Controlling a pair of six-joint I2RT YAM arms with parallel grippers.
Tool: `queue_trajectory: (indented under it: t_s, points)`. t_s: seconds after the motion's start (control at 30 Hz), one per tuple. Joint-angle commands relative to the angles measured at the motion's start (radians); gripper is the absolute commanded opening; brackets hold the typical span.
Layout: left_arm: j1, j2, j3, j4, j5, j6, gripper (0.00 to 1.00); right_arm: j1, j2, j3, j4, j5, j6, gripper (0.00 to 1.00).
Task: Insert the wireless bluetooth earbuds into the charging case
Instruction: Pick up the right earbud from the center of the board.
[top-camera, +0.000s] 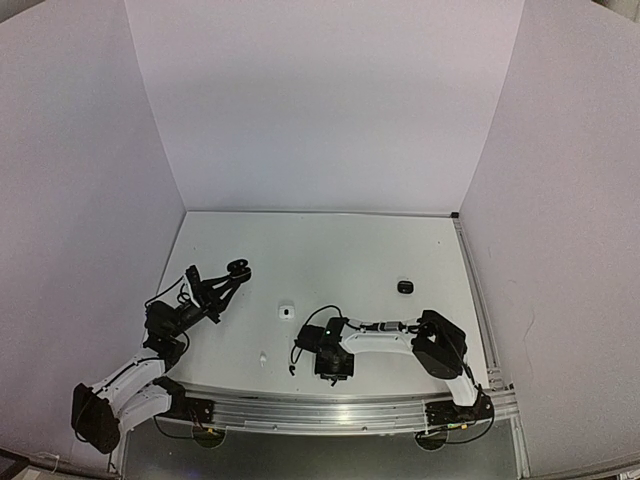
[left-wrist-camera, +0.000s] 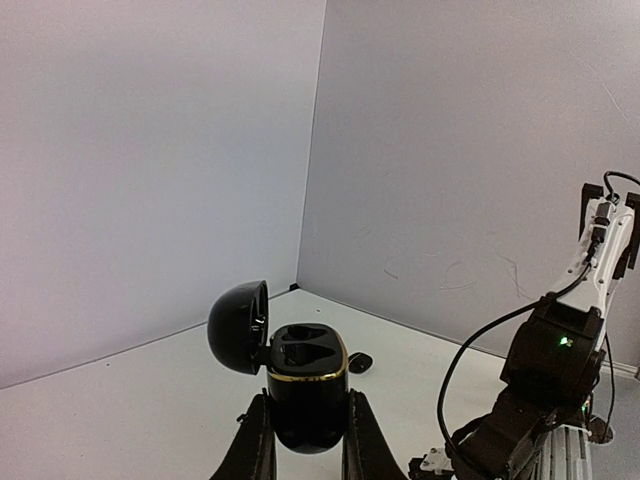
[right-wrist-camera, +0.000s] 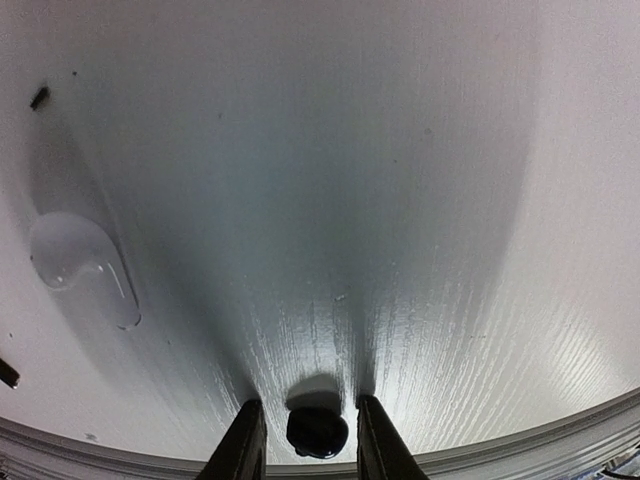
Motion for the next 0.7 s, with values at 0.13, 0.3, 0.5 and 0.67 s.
queue_trajectory:
  t_s: [0.13, 0.3, 0.5, 0.67]
  points:
    - [0.001, 0.006, 0.024, 0.031, 0.012, 0.005, 0.0, 0.014, 0.003, -0.031, -0.023, -0.005, -0.007, 0.22]
    - [0.001, 0.01, 0.029, 0.028, 0.022, 0.007, 0.0, 0.014, 0.008, -0.028, -0.022, 0.031, -0.014, 0.19]
    - [0.001, 0.009, 0.034, 0.015, 0.027, 0.003, 0.0, 0.014, 0.014, -0.021, -0.022, 0.036, -0.024, 0.11]
    - [0.001, 0.013, 0.042, 0.006, 0.04, 0.002, 0.0, 0.014, -0.001, -0.014, -0.024, 0.074, -0.035, 0.05]
